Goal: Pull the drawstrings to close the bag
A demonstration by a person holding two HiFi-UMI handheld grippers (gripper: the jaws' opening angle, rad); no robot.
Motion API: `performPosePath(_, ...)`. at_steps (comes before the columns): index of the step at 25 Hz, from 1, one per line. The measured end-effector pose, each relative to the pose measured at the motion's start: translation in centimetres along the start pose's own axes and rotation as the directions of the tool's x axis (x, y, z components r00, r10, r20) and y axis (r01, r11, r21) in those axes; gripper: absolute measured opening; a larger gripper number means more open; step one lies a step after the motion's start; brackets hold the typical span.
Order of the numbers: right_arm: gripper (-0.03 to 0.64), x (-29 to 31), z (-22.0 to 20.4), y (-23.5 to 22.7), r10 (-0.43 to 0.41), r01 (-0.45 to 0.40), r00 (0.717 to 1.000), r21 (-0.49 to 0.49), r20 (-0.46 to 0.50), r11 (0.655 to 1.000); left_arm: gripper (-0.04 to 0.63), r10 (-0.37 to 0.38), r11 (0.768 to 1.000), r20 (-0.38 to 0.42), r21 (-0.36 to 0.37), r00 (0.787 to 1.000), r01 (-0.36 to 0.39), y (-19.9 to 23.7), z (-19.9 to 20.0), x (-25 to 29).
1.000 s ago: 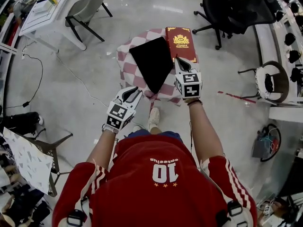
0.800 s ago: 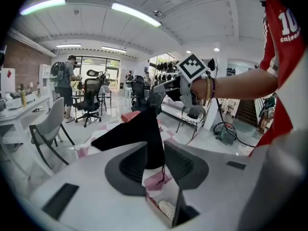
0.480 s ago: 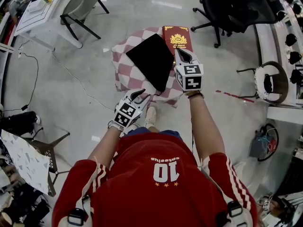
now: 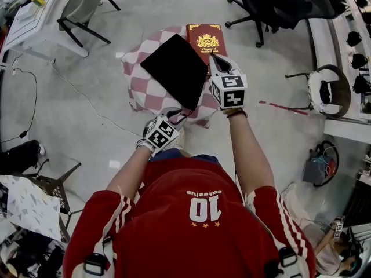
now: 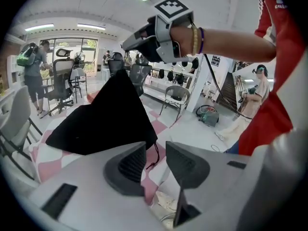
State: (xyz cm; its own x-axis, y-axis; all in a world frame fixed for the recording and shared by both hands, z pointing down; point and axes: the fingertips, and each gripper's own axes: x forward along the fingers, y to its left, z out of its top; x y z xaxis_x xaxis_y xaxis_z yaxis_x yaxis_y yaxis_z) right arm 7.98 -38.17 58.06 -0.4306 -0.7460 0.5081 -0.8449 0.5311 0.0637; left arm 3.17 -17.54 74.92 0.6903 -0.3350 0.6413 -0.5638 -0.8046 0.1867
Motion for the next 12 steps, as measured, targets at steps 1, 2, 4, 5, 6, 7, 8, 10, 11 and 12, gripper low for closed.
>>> performPosePath(1, 0.018, 0.1, -0.2, -0.3, -0.002, 0.002, 1.0, 0.004, -0.003, 1.0, 0.118, -0.008, 1.0, -0.022, 0.019, 1.0, 0.008, -0.1, -0.3, 0.6)
performPosePath(2, 0.018, 0.1, -0.5, -0.6, -0.004, 0.004, 1.0, 0.008, -0.006, 1.0, 0.118, -0.014, 0.999, -0.045, 0.042, 0.999, 0.016, -0.3, -0.8, 1.2)
performPosePath(4, 0.018, 0.0, -1.1, -1.0, -0.008, 0.008, 1.0, 0.018, -0.011, 1.0, 0.118, -0.023, 0.995, -0.092, 0.09, 0.996, 0.032, -0.6, -1.8, 2.5)
performPosePath(5, 0.018, 0.0, -1.4, -1.2, -0.01, 0.01, 1.0, 0.022, -0.014, 1.0, 0.119, -0.027, 0.993, -0.112, 0.108, 0.993, 0.039, -0.7, -2.2, 3.1)
performPosePath(6, 0.018, -0.1, -1.7, -1.3, -0.011, 0.011, 1.0, 0.025, -0.017, 1.0, 0.118, -0.031, 0.992, -0.129, 0.121, 0.991, 0.047, -0.8, -2.6, 3.6)
performPosePath(7, 0.018, -0.2, -1.9, -1.5, -0.011, 0.012, 1.0, 0.026, -0.02, 1.0, 0.118, -0.035, 0.99, -0.144, 0.129, 0.989, 0.054, -0.8, -3.0, 4.2)
performPosePath(8, 0.018, -0.2, -2.1, -1.6, -0.012, 0.013, 1.0, 0.028, -0.021, 1.0, 0.118, -0.04, 0.989, -0.156, 0.134, 0.987, 0.061, -0.8, -3.3, 4.7)
performPosePath(10, 0.018, -0.3, -2.3, -2.0, -0.015, 0.016, 1.0, 0.035, -0.022, 0.999, 0.118, -0.044, 0.988, -0.179, 0.135, 0.983, 0.069, -0.7, -3.8, 5.6)
performPosePath(11, 0.018, -0.4, -2.5, -2.1, -0.016, 0.017, 1.0, 0.038, -0.024, 0.999, 0.118, -0.045, 0.989, -0.188, 0.131, 0.981, 0.071, -0.5, -4.0, 6.0)
performPosePath(12, 0.018, -0.5, -2.7, -2.2, -0.017, 0.018, 1.0, 0.041, -0.026, 0.999, 0.118, -0.049, 0.99, -0.195, 0.123, 0.98, 0.074, -0.4, -4.3, 6.3)
